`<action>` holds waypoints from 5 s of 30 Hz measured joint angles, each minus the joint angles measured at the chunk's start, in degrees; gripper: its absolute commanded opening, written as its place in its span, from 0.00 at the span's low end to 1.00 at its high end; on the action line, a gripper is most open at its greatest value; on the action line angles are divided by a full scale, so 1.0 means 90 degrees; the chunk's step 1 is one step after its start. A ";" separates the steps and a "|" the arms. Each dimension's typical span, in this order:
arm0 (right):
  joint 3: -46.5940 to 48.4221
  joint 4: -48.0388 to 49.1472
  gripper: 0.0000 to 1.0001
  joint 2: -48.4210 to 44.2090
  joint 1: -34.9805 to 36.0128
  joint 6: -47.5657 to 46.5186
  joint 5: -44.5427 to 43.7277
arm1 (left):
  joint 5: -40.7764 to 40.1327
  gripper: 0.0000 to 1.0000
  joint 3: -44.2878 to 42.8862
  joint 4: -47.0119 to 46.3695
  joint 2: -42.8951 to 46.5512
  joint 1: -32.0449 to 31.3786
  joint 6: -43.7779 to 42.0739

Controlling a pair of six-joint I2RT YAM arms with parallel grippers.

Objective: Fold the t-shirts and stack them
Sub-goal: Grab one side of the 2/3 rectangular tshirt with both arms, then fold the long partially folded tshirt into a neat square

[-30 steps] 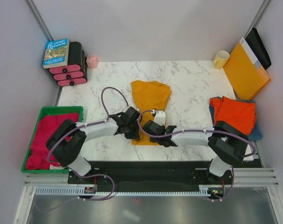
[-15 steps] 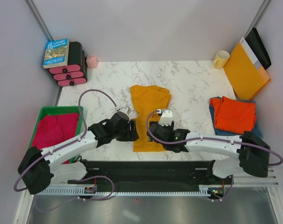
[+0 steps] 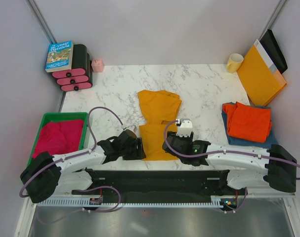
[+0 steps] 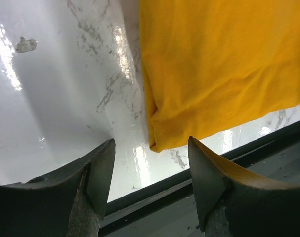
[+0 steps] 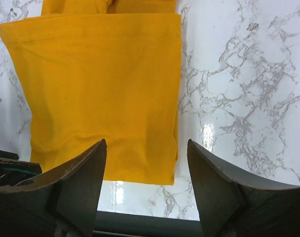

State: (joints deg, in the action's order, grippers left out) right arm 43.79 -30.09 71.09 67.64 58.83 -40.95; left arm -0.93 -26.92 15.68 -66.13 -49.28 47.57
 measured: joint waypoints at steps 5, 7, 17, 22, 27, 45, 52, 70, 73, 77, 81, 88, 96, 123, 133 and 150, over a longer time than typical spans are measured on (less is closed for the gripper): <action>-0.0032 -0.0119 0.73 -0.0097 0.0041 0.0112 -0.0056 | -0.0005 0.60 0.0002 -0.0233 -0.0114 -0.0051 0.0168; -0.0058 -0.0136 0.73 -0.0104 0.0049 0.0158 -0.0058 | -0.0015 0.50 -0.0002 -0.0279 -0.0194 -0.0092 0.0223; -0.0367 -0.0240 0.73 -0.0287 0.0087 0.0347 -0.0046 | -0.0228 0.20 -0.0568 0.0158 -0.0976 -0.0478 0.0437; -0.0491 -0.0209 0.72 -0.0359 0.0104 0.0418 0.0044 | -0.0284 0.08 -0.0663 0.0202 -0.1124 -0.0590 0.0559; -0.0852 0.0007 0.71 -0.0372 0.0347 0.0580 0.0338 | -0.0357 0.02 -0.0663 0.0219 -0.1105 -0.0634 0.0619; -0.1435 0.0517 0.63 0.0284 0.0588 0.1588 0.0374 | -0.0401 0.02 -0.0622 0.0284 -0.1020 -0.0661 0.0658; -0.1433 0.0792 0.20 0.0488 0.0629 0.1899 0.0274 | -0.0408 0.02 -0.0622 0.0350 -0.0986 -0.0665 0.0656; -0.0430 -0.0602 0.00 0.0729 0.2229 0.2764 -0.0352 | -0.0617 0.02 -0.0622 0.1377 0.0284 -0.0760 0.0476; -0.0061 -0.0996 0.00 0.0726 0.2295 0.2752 -0.0724 | -0.0767 0.02 -0.0831 0.1659 0.0537 -0.0760 0.0376; 0.0340 -0.1428 0.00 0.0692 0.2239 0.2633 -0.1241 | -0.0984 0.02 -0.1304 0.1889 0.0593 -0.0760 0.0211; 0.0595 -0.1673 0.00 0.0578 0.2016 0.2453 -0.1520 | -0.1197 0.02 -0.1807 0.2067 0.0590 -0.0760 0.0029; 0.1163 -0.1817 0.00 0.0274 0.1010 0.1702 -0.1904 | -0.1579 0.02 -0.2892 0.2132 0.0185 -0.0760 -0.0338; 0.1634 -0.0857 0.00 0.0364 -0.0903 -0.0282 -0.1724 | -0.1843 0.02 -0.4092 0.2001 -0.1020 -0.0425 -0.0920; 0.4896 0.1348 0.00 0.4427 -0.4014 -0.3002 0.0270 | -0.1377 0.02 -0.8170 0.1734 -0.5204 0.1785 -0.2086; 0.6584 0.1440 0.00 0.6081 -0.4500 -0.3181 0.0794 | -0.0986 0.02 -0.9714 0.1724 -0.6713 0.2373 -0.2123; 0.6516 0.2093 0.58 0.6285 -0.4860 -0.3451 0.1877 | -0.1192 0.44 -0.9751 0.1569 -0.7050 0.2618 -0.1948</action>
State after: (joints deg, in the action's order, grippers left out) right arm 102.43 -11.25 127.66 23.90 27.77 -24.05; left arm -11.66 -114.67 29.80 -129.58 -25.71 30.04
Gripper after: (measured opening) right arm 0.695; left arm 0.482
